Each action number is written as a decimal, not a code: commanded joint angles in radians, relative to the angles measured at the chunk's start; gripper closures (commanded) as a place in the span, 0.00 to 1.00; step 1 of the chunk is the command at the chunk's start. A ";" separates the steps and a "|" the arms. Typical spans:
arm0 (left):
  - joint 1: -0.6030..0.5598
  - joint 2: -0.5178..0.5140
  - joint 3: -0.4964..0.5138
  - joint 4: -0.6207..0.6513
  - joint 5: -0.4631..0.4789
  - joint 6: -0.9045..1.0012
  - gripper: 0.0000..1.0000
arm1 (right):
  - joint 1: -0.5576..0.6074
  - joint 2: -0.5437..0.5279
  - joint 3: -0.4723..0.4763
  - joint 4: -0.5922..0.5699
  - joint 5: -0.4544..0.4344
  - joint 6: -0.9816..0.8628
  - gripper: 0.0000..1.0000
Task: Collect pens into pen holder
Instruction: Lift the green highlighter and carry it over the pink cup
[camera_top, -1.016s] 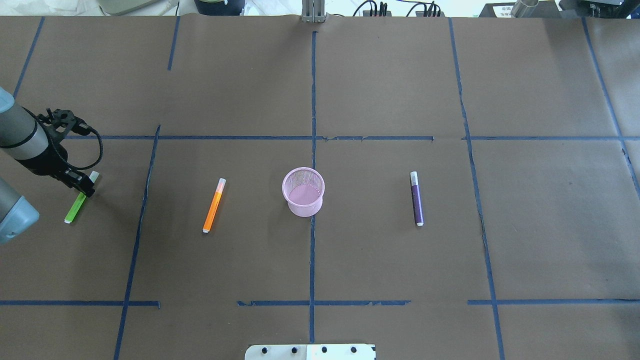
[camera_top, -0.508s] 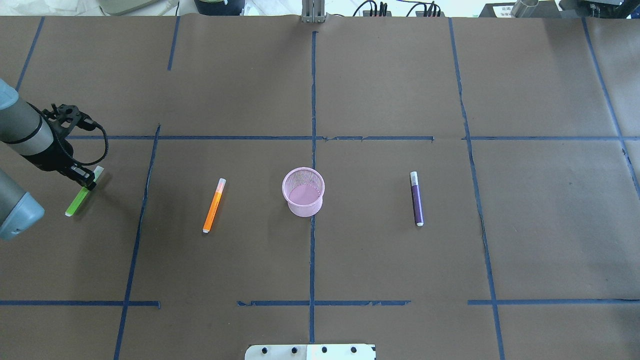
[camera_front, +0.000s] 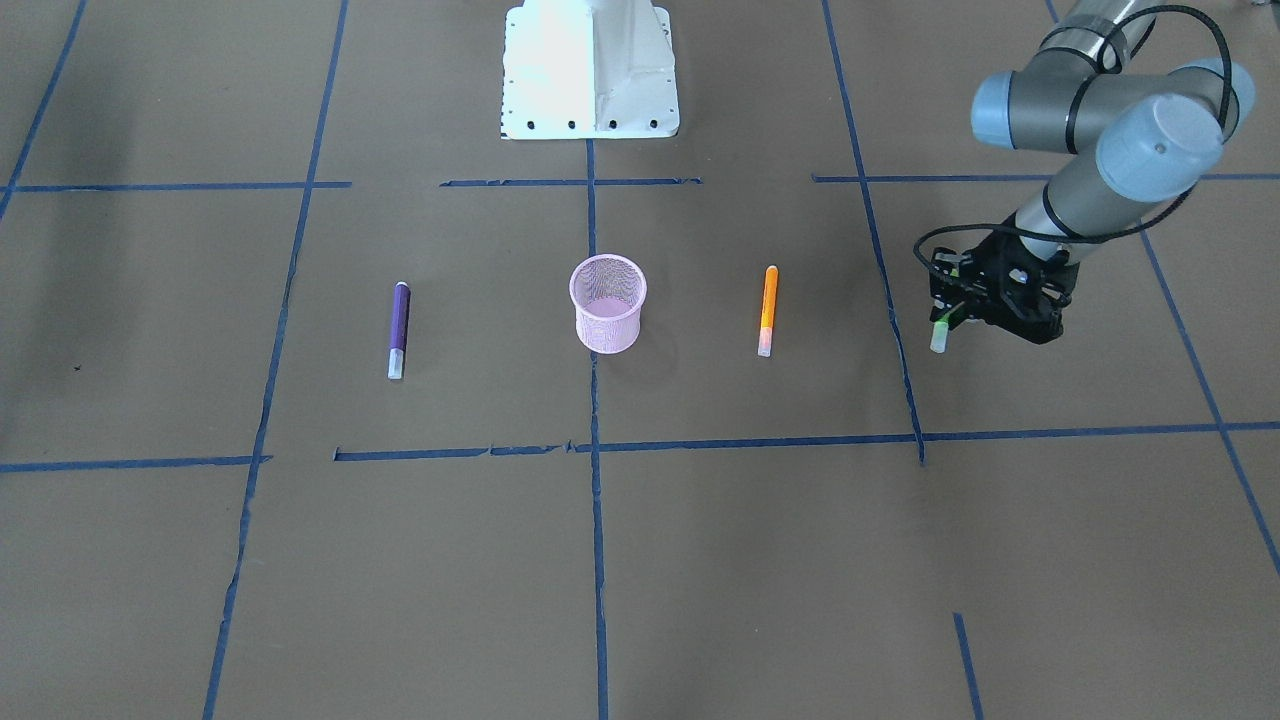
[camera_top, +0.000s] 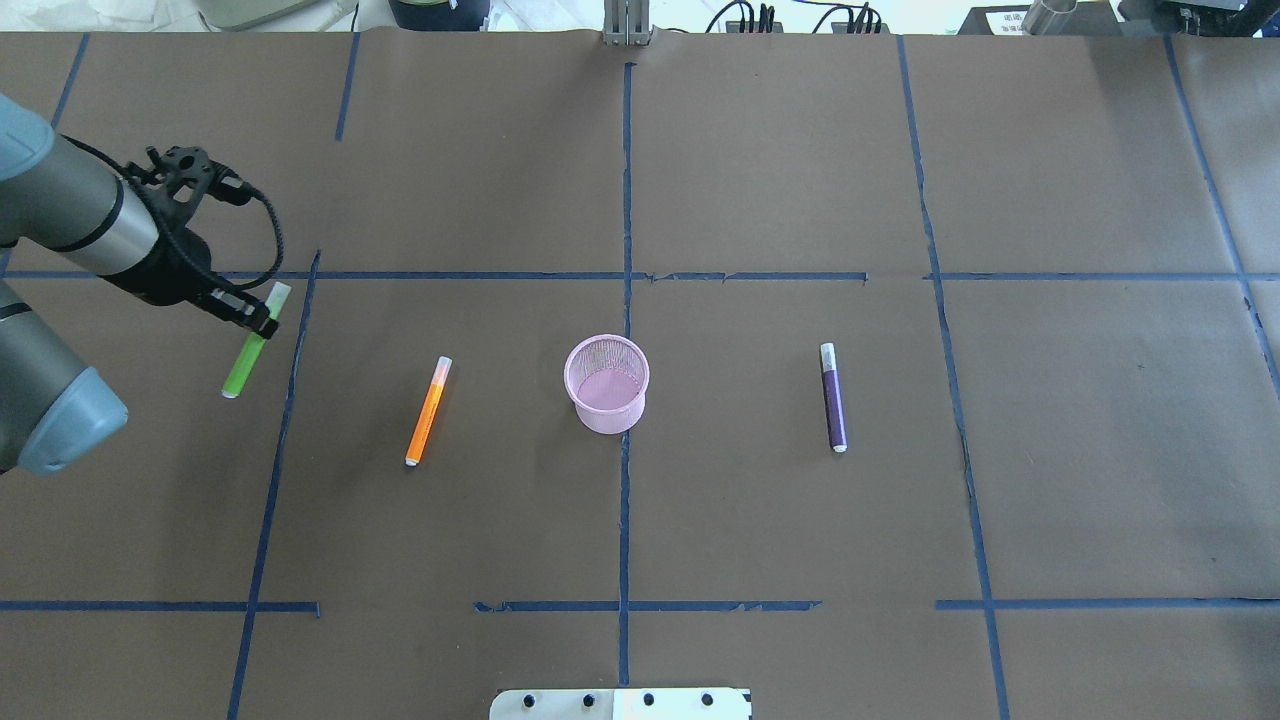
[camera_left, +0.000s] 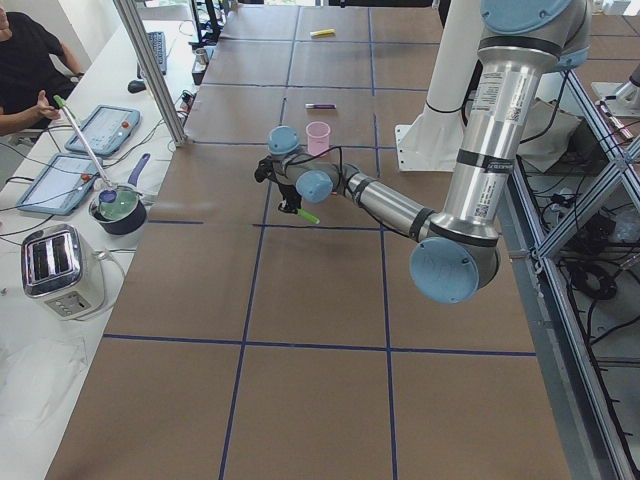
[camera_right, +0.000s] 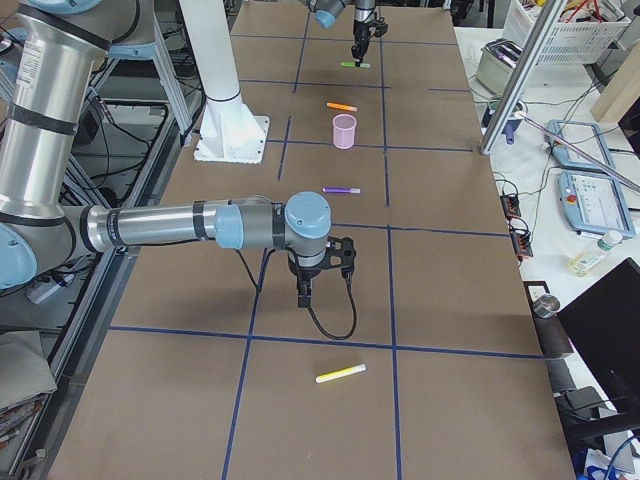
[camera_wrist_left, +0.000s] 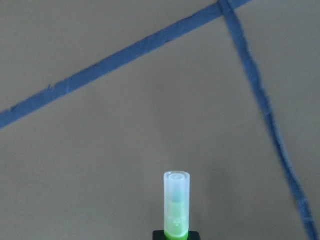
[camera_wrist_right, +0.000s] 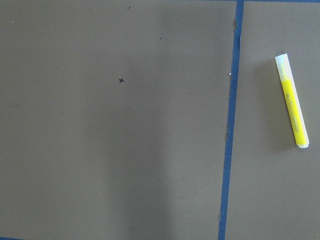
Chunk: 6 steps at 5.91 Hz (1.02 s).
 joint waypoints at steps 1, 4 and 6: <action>0.168 -0.161 -0.082 -0.014 0.183 -0.252 1.00 | 0.000 0.002 -0.001 0.000 0.000 0.000 0.00; 0.478 -0.275 -0.054 -0.240 0.797 -0.537 1.00 | 0.000 0.009 -0.005 0.000 -0.003 -0.003 0.00; 0.535 -0.292 -0.008 -0.299 0.983 -0.540 0.98 | 0.000 0.009 -0.004 0.002 -0.002 0.000 0.00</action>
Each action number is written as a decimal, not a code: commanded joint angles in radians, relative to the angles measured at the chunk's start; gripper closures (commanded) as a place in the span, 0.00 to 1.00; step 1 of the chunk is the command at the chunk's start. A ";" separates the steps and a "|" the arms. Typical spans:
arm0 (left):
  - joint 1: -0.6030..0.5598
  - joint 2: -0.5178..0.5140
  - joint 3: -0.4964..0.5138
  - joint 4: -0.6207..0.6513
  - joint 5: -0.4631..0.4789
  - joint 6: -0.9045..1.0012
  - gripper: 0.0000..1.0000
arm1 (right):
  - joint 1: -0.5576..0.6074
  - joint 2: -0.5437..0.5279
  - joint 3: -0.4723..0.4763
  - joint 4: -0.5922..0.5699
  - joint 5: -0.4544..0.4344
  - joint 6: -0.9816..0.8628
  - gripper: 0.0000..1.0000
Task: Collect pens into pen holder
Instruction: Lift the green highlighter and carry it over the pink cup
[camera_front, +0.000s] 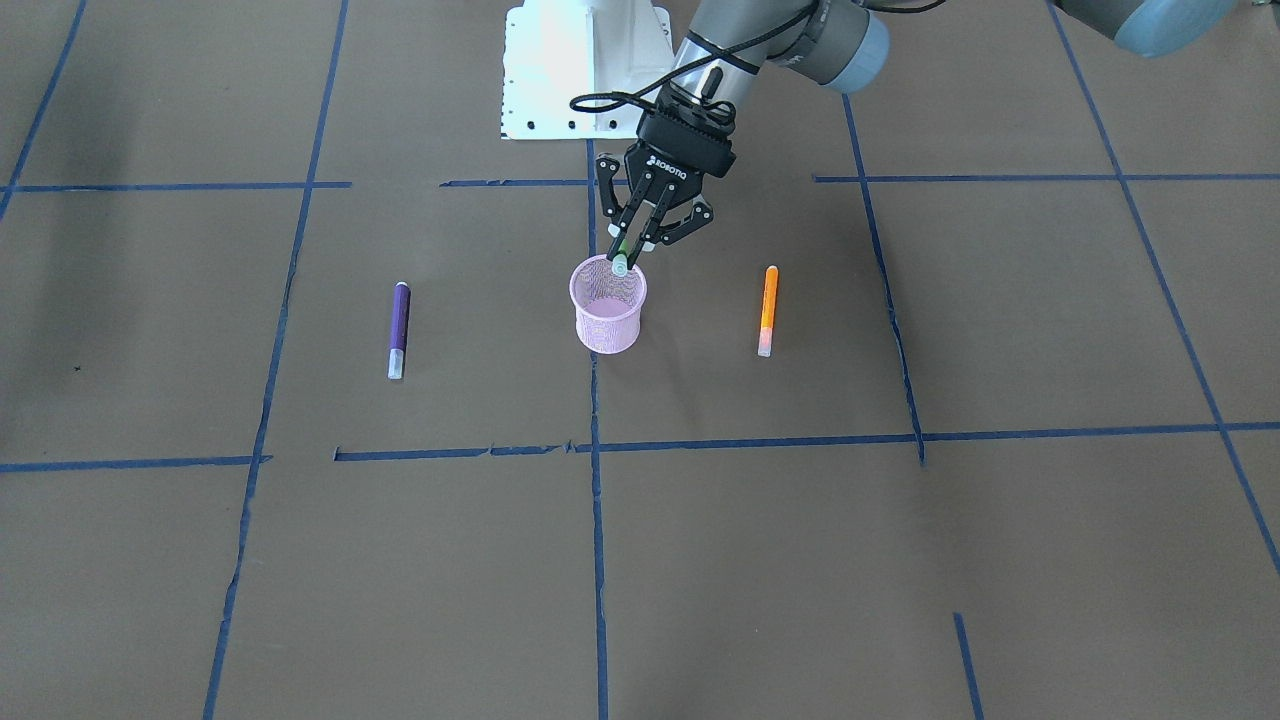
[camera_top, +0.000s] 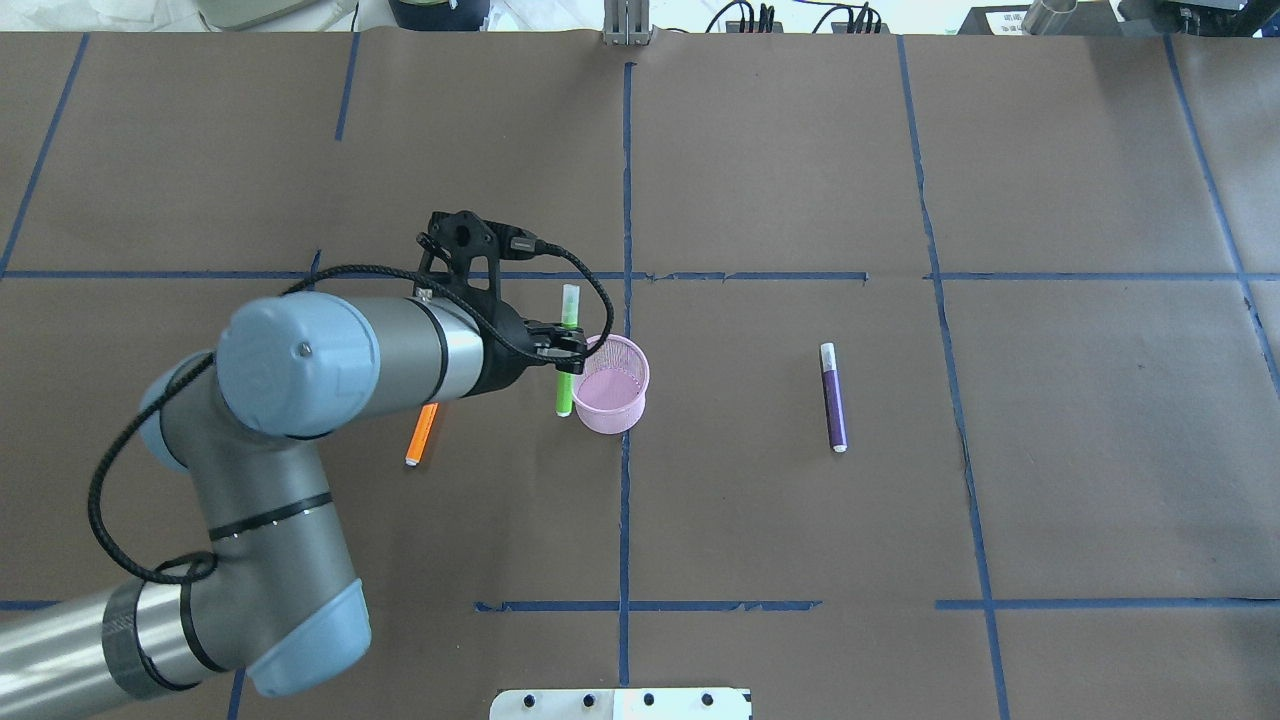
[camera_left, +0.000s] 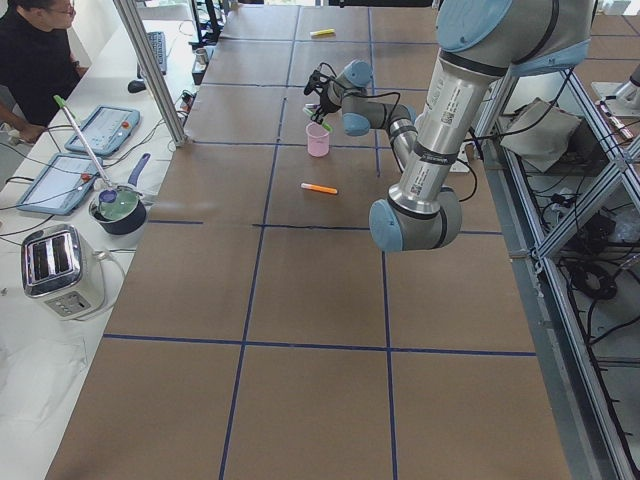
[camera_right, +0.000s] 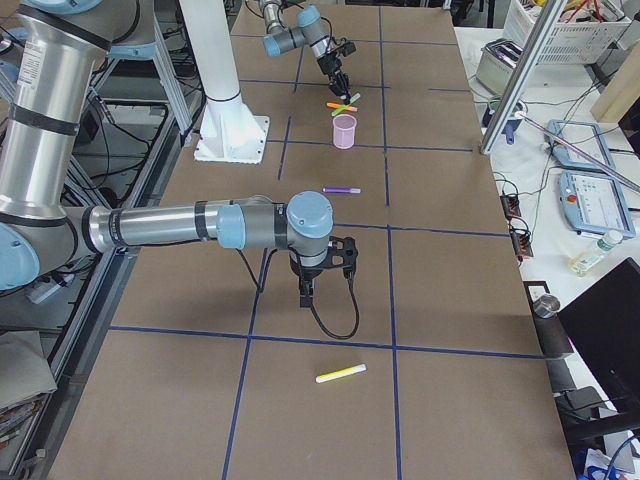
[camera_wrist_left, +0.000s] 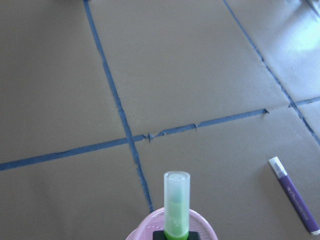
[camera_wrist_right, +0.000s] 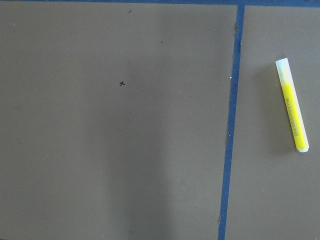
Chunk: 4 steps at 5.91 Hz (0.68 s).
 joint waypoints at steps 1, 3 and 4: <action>0.024 -0.016 0.054 -0.025 0.119 -0.003 0.95 | 0.000 0.000 0.004 0.000 0.000 0.001 0.00; 0.024 -0.030 0.086 -0.027 0.119 0.001 0.51 | -0.002 -0.001 0.013 0.000 0.000 0.007 0.00; 0.024 -0.031 0.087 -0.025 0.119 0.005 0.32 | -0.005 0.000 0.010 0.002 0.000 0.012 0.00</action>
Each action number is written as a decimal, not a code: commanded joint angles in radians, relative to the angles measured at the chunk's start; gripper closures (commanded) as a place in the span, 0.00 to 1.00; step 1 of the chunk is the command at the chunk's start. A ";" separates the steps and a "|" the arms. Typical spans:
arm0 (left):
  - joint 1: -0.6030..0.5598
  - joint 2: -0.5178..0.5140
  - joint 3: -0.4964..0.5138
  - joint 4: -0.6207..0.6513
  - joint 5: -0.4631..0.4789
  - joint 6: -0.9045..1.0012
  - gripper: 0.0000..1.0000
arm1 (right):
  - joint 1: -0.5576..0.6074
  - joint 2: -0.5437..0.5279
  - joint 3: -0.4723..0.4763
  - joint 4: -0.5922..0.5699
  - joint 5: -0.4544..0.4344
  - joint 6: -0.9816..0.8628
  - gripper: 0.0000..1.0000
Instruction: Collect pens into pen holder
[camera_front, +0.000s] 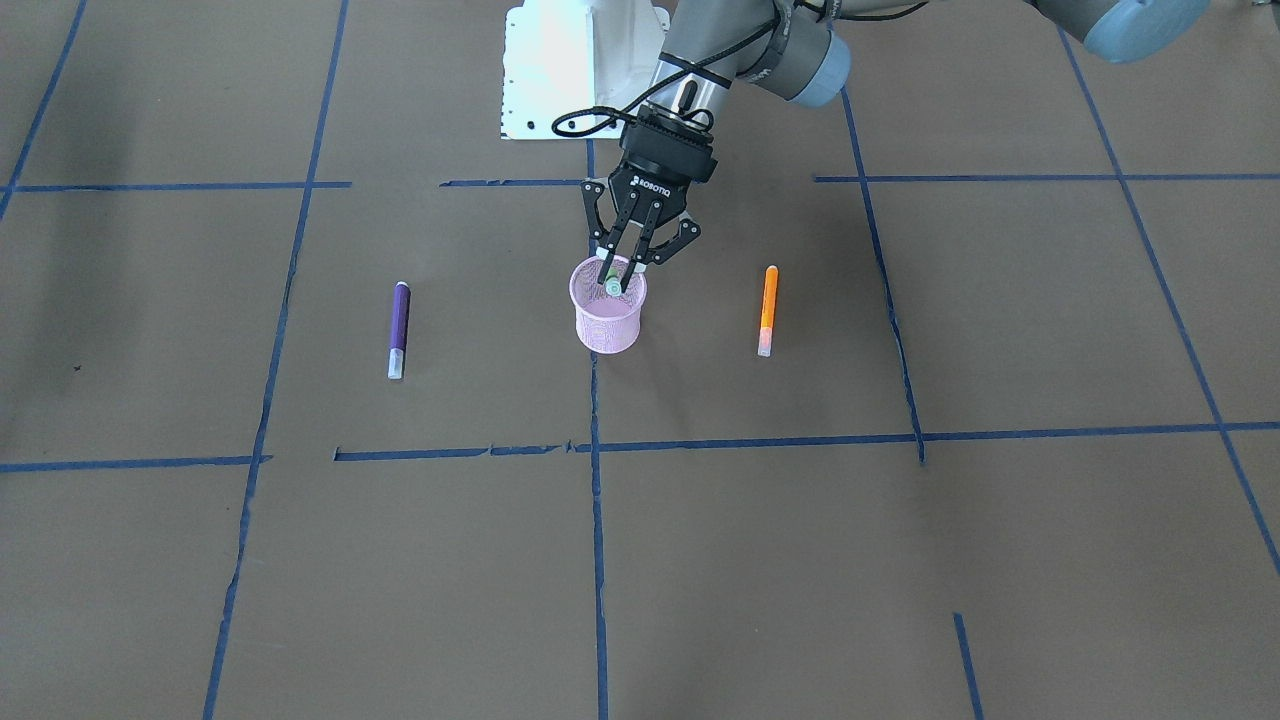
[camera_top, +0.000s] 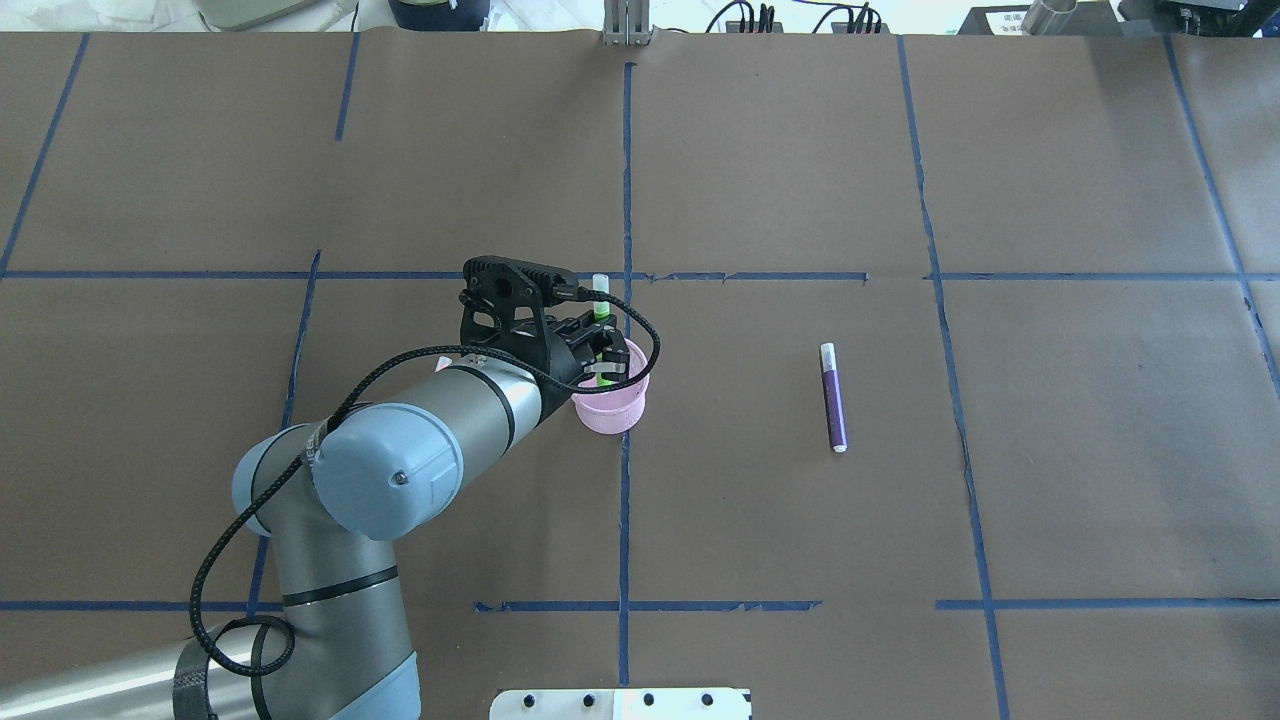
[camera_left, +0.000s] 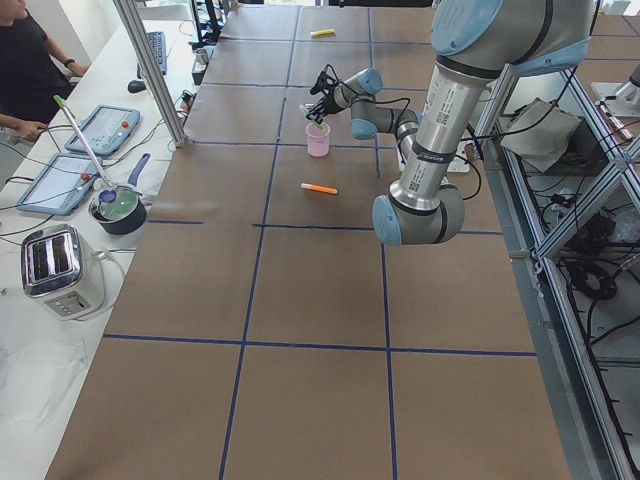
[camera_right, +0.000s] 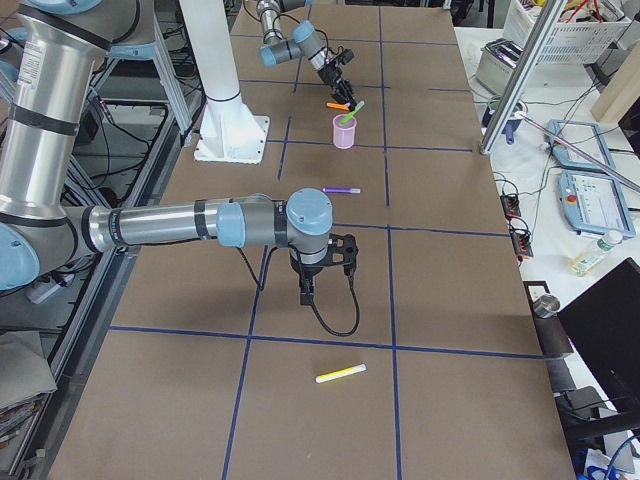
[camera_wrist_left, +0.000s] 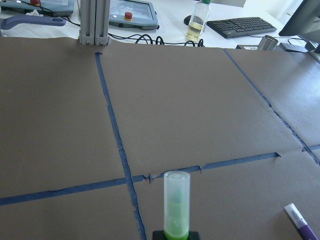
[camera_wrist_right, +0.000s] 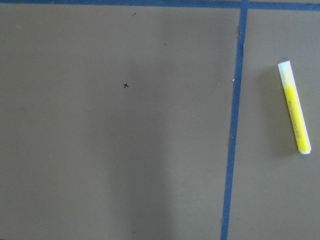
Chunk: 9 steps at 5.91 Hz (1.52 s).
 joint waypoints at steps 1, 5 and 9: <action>0.000 -0.001 -0.011 0.002 -0.007 0.008 0.27 | -0.011 0.001 -0.003 0.010 0.002 0.006 0.00; -0.122 0.148 -0.074 0.028 -0.384 0.013 0.26 | -0.011 0.023 -0.301 0.293 -0.089 -0.009 0.02; -0.217 0.269 -0.140 0.025 -0.530 0.013 0.26 | -0.028 0.293 -0.731 0.414 -0.081 -0.159 0.02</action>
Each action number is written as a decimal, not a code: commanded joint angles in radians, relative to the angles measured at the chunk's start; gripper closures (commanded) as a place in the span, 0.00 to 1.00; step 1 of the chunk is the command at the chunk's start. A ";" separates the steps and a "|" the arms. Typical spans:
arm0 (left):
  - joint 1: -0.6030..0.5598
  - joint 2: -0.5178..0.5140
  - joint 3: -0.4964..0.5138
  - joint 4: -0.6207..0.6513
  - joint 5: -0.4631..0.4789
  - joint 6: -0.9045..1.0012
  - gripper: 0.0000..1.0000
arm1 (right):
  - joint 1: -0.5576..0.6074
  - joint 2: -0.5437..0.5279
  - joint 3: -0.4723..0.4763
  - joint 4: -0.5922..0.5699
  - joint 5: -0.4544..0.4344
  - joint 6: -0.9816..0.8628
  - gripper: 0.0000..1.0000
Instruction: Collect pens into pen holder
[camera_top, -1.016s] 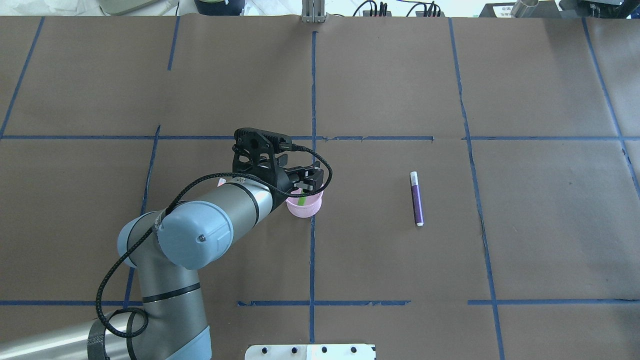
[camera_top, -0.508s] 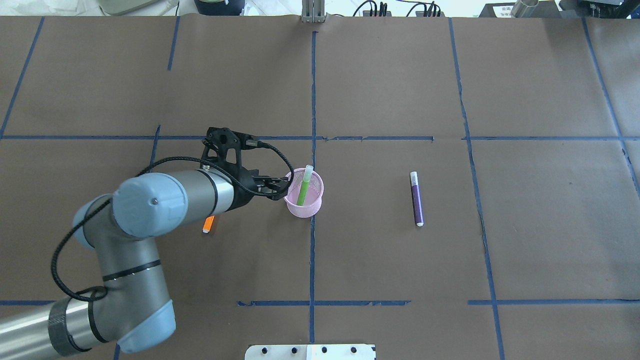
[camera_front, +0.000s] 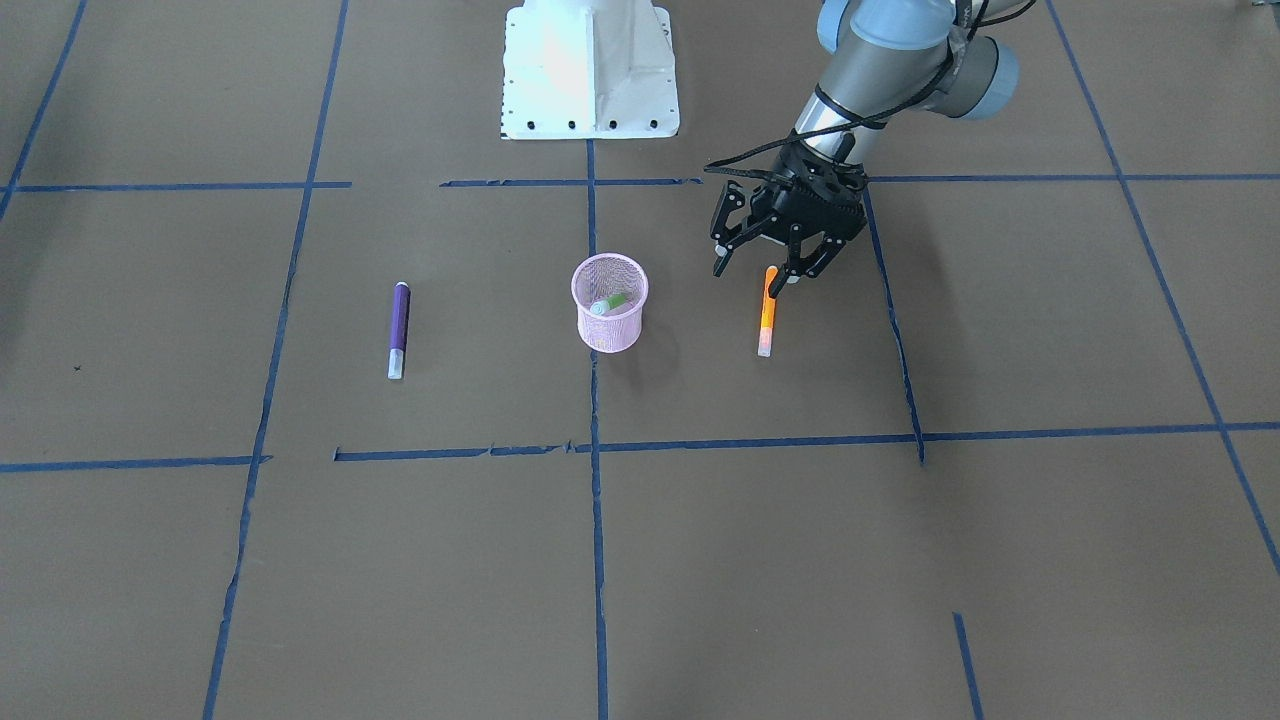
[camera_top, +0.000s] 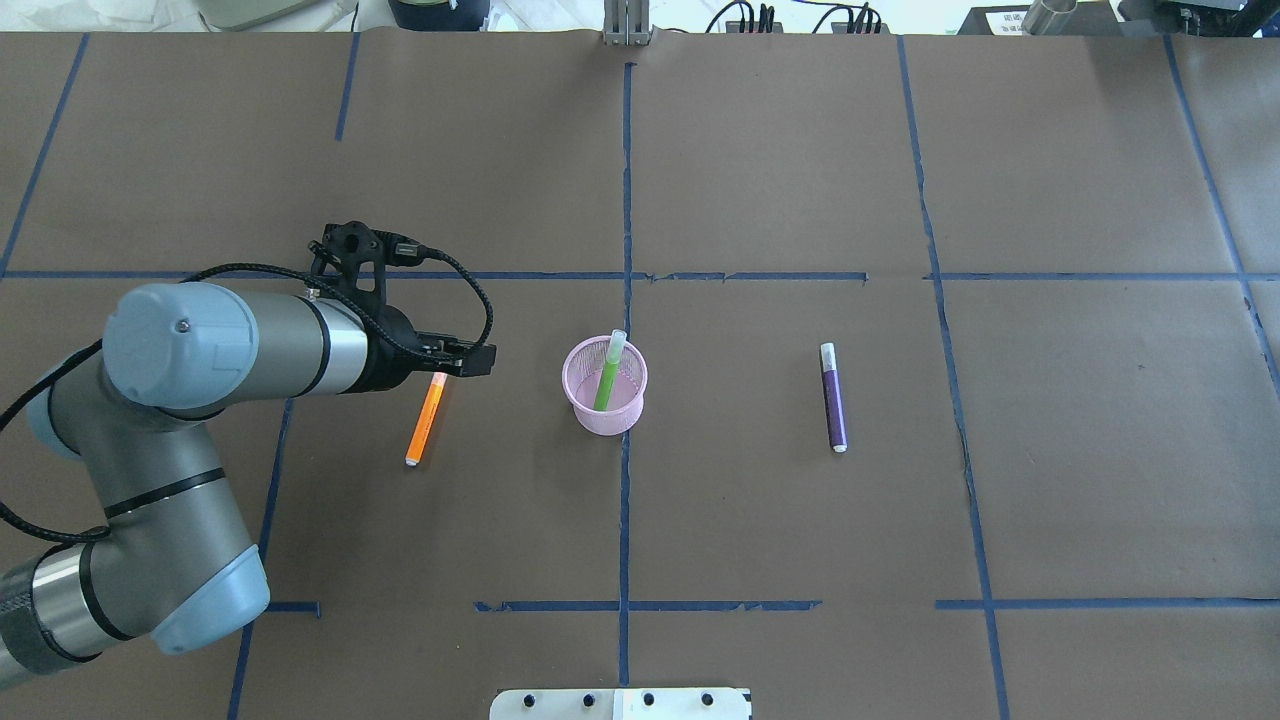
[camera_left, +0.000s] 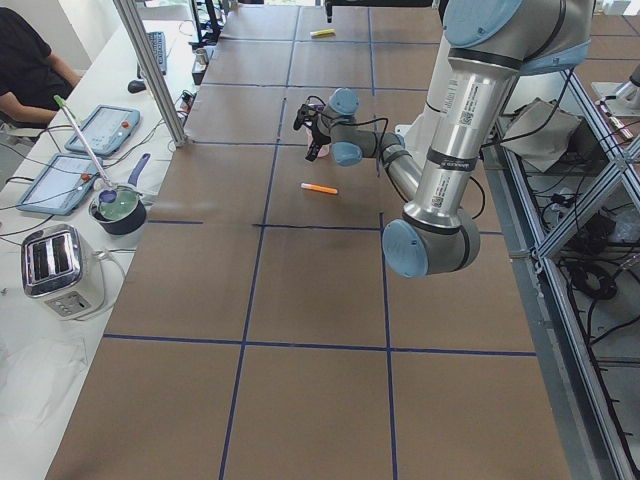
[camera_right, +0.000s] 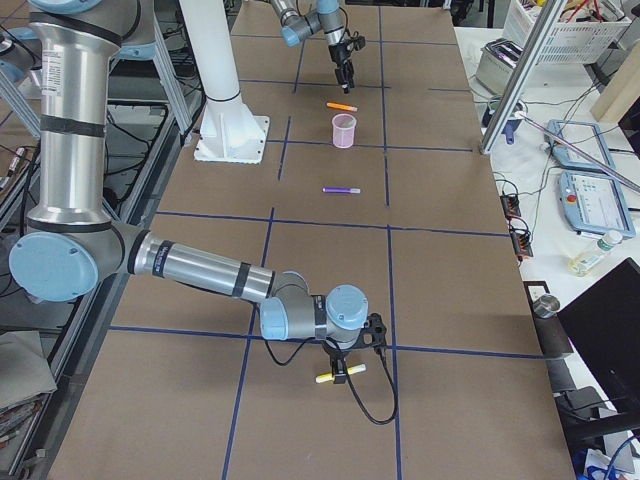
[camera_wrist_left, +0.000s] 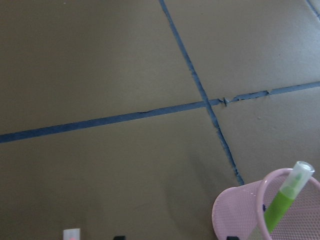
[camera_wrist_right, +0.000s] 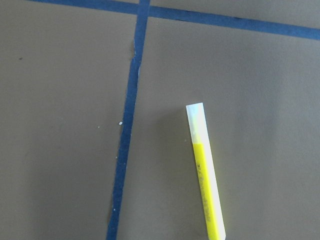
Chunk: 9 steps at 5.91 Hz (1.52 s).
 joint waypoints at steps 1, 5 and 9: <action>0.002 0.006 -0.007 -0.001 -0.002 0.000 0.26 | -0.041 0.090 -0.117 0.005 0.000 -0.034 0.02; 0.002 0.006 -0.010 -0.001 0.002 0.000 0.26 | -0.063 0.132 -0.204 0.008 -0.003 -0.031 0.23; -0.001 0.006 -0.010 -0.003 0.001 0.000 0.26 | -0.064 0.130 -0.219 0.006 -0.006 -0.031 0.64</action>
